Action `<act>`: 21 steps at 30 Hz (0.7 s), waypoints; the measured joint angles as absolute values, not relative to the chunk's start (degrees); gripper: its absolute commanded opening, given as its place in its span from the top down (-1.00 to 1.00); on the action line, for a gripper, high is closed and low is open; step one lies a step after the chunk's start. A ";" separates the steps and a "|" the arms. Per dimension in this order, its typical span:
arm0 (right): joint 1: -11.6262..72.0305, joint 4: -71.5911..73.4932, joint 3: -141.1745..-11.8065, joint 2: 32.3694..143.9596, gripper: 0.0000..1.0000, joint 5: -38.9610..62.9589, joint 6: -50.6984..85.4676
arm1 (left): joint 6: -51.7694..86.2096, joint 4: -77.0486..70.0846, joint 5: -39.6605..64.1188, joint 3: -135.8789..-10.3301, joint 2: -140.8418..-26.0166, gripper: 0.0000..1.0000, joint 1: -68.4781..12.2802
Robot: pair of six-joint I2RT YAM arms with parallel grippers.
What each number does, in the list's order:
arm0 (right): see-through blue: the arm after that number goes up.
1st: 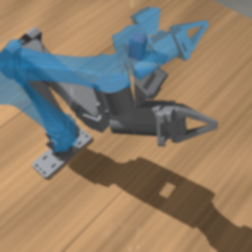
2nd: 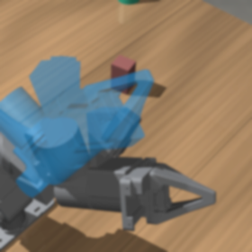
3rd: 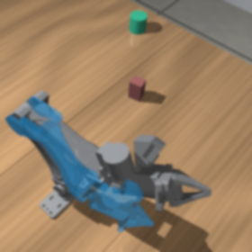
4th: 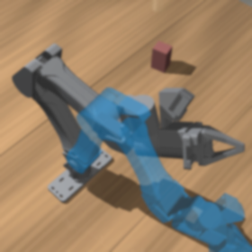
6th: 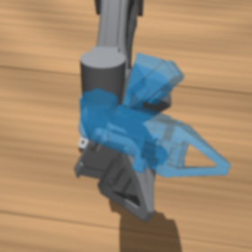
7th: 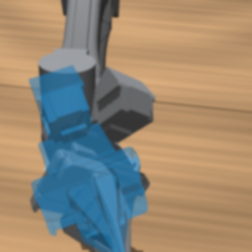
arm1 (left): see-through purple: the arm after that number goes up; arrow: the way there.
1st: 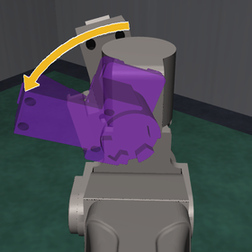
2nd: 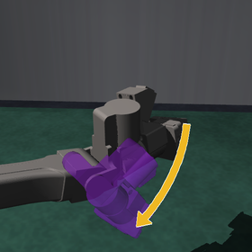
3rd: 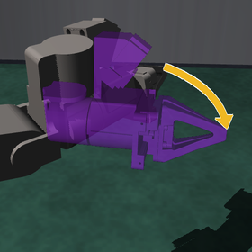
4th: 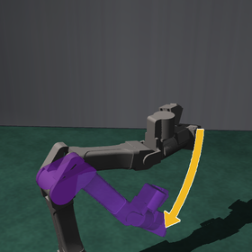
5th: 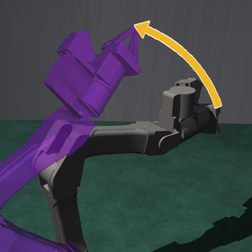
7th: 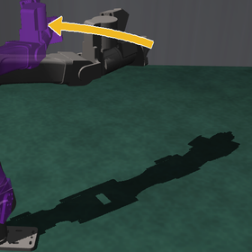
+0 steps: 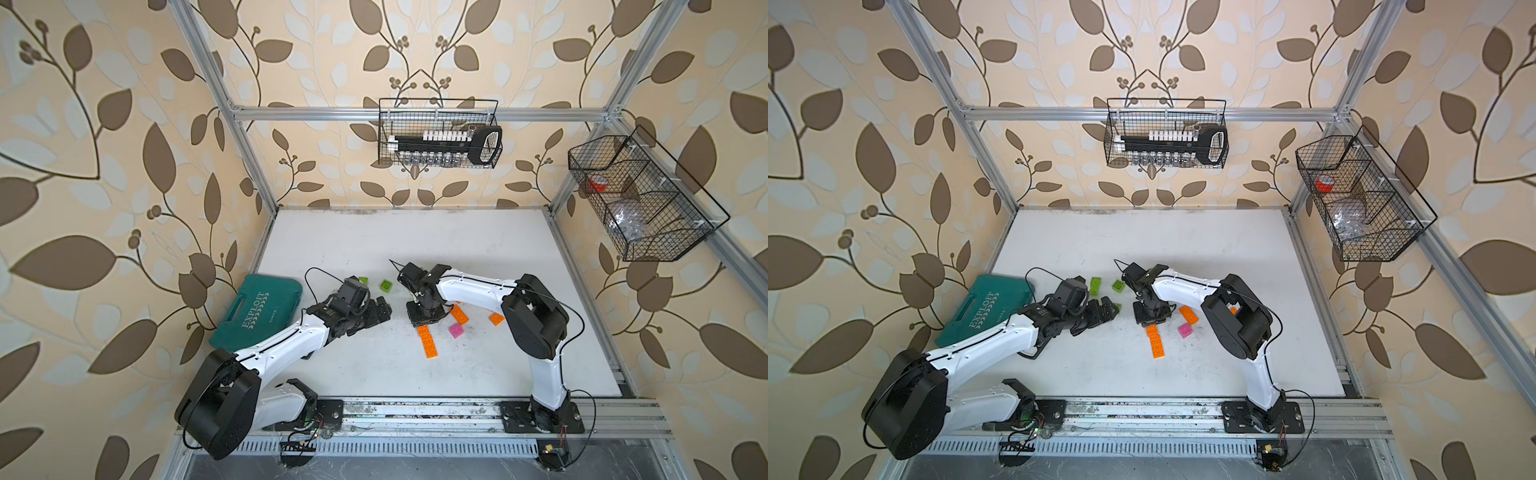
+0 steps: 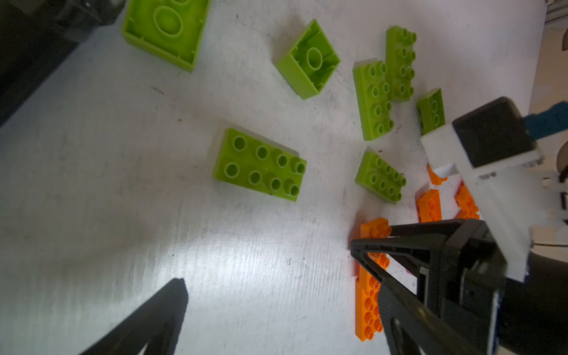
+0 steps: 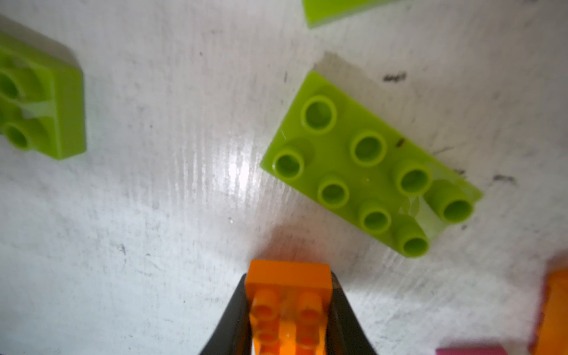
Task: Assemble a small pinwheel with lego
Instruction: Assemble the lego brick at the center of the board.
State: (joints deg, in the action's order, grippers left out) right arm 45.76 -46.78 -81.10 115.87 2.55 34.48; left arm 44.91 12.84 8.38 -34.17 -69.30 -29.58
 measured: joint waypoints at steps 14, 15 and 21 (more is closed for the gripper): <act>45.76 -46.52 -79.22 114.63 0.65 1.93 34.68 | 44.91 12.88 8.29 -34.17 -69.28 -0.98 -29.58; 45.76 -46.48 -79.13 114.54 0.65 1.96 34.65 | 44.91 12.88 8.29 -34.17 -69.28 -0.98 -29.58; 45.74 -46.50 -78.74 114.28 0.52 1.93 34.65 | 44.91 12.88 8.29 -34.17 -69.28 -0.98 -29.58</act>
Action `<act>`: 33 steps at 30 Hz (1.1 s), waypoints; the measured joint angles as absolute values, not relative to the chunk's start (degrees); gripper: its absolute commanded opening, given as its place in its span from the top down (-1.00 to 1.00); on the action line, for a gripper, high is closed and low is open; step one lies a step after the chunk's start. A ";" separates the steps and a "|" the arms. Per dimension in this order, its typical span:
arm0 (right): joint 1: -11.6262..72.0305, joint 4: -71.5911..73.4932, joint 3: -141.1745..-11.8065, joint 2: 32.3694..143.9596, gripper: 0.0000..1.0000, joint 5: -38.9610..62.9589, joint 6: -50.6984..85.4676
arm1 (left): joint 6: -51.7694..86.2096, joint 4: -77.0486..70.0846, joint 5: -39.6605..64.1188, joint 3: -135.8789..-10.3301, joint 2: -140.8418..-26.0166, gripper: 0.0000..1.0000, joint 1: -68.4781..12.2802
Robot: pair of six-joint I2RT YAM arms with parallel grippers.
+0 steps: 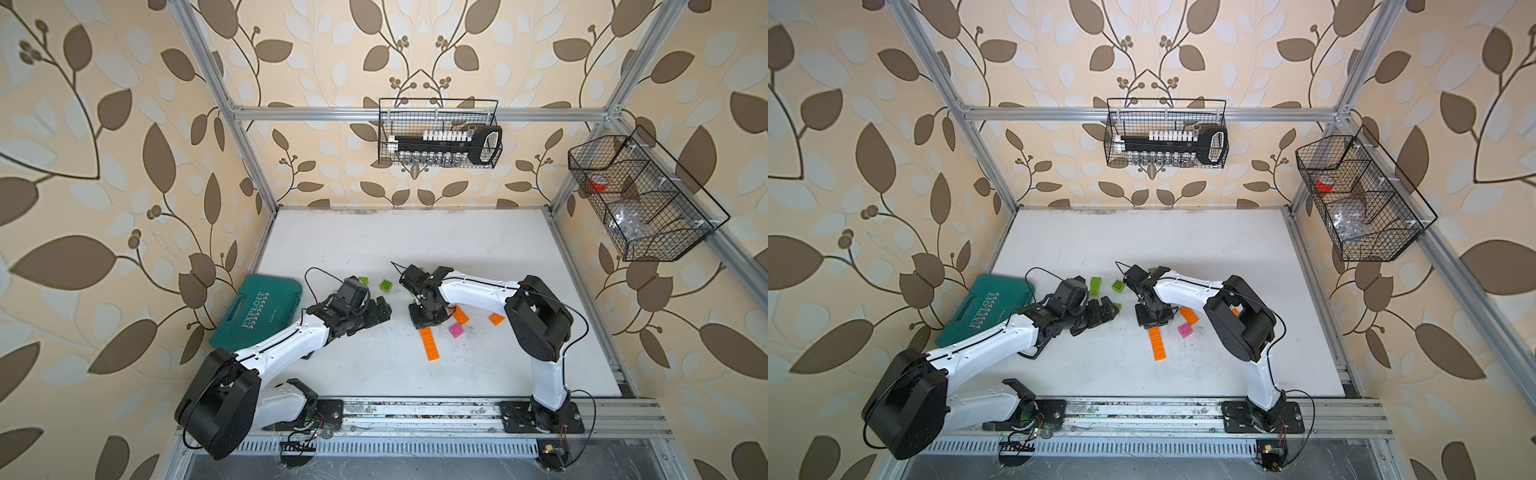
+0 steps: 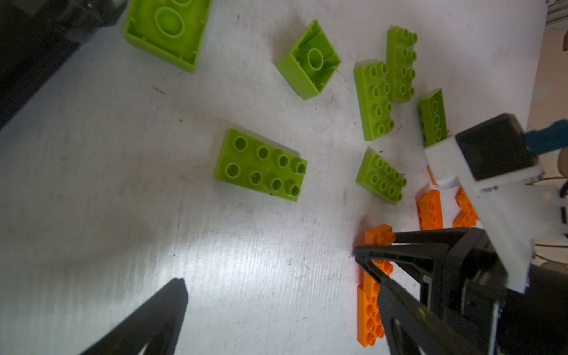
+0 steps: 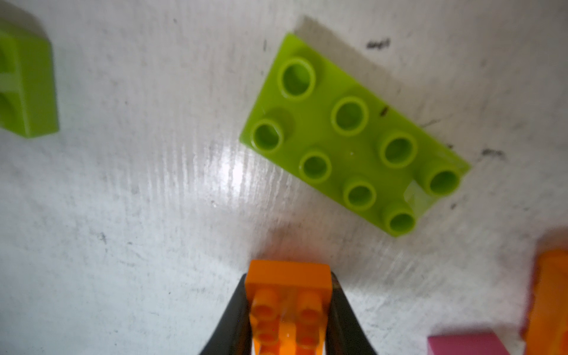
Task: Assemble a small pinwheel with lego
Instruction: Assemble the lego brick at the center of the board.
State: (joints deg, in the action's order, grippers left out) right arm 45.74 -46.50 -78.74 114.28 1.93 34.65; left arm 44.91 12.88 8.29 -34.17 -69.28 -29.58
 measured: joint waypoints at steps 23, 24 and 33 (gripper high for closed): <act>45.63 -46.74 -78.59 114.26 0.45 1.91 35.05 | 44.91 14.00 6.96 -34.17 -69.06 -0.98 -29.58; 45.60 -46.72 -78.59 114.26 0.44 1.93 35.05 | 44.91 14.00 6.96 -34.17 -69.06 -0.98 -29.58; 45.60 -46.39 -78.15 113.95 0.30 1.98 35.29 | 44.91 14.02 6.96 -34.17 -69.06 -0.98 -29.58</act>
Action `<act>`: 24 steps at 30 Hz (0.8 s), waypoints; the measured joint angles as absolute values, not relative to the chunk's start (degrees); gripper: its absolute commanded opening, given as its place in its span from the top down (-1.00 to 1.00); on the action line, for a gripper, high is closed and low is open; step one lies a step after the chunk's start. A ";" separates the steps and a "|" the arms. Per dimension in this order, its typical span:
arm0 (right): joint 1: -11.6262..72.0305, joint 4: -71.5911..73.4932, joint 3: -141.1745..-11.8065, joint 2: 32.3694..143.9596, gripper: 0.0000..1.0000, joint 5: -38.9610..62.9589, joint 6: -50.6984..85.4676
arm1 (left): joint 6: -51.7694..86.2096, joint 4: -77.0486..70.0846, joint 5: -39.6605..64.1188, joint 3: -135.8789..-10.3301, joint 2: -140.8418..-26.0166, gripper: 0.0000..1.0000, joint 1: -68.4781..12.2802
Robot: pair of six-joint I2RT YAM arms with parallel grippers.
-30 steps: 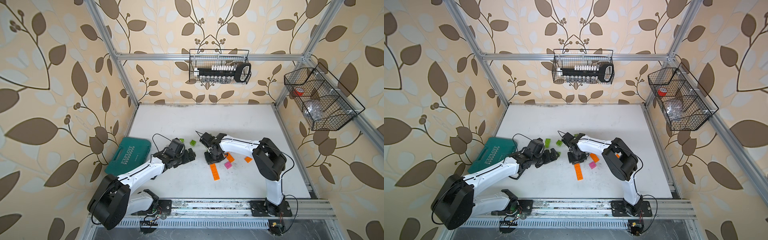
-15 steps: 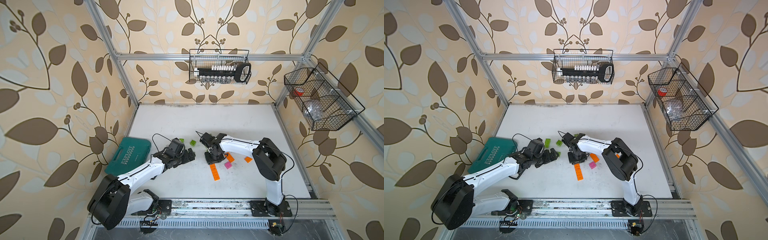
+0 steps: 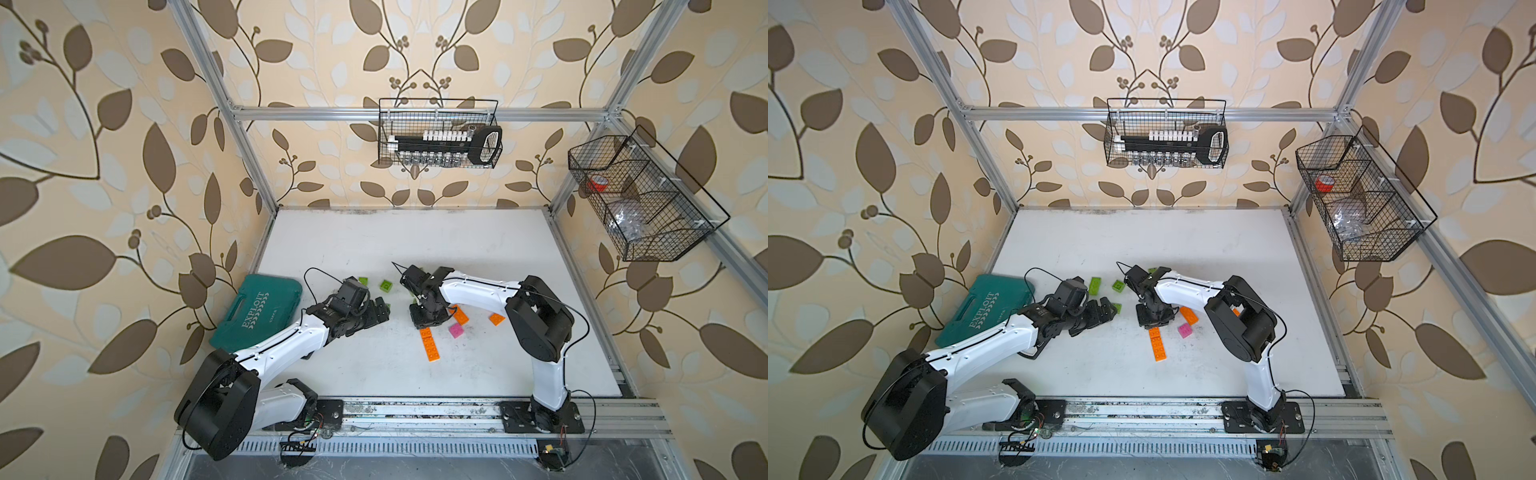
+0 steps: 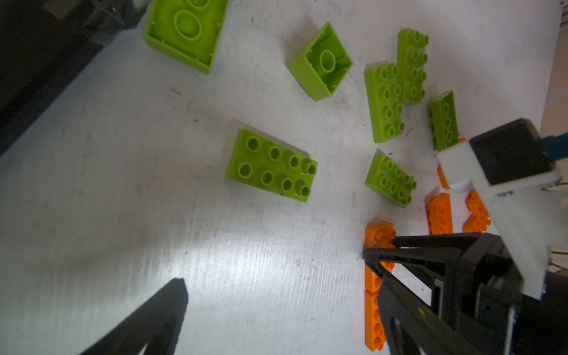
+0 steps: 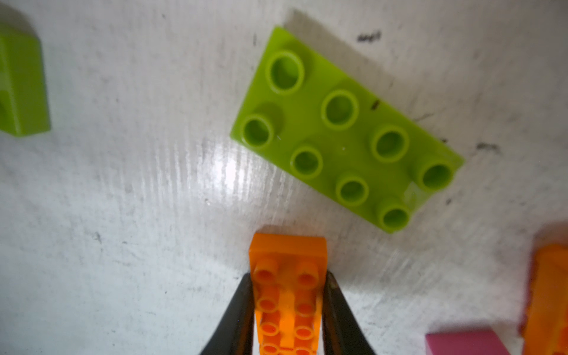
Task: Assemble a small pinwheel with lego
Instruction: Assemble the lego brick at the center of the board.
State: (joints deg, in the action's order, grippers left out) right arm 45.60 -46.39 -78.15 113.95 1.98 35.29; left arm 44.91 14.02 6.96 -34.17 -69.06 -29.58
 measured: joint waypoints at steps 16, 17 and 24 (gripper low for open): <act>41.10 -43.07 -76.69 108.49 0.05 4.93 33.91 | 38.65 21.17 0.93 -41.47 -61.19 -0.98 -29.58; 40.58 -42.65 -76.18 106.78 0.05 5.06 33.26 | 37.93 21.34 1.06 -42.48 -61.98 -0.98 -29.61; 34.22 -42.04 -71.61 95.66 0.10 5.37 26.87 | 34.96 20.51 1.08 -45.80 -69.97 -0.98 -35.20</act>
State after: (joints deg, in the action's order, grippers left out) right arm 34.22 -42.04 -71.61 95.66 5.37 26.87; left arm 34.96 20.51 1.08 -45.80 -69.97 -35.20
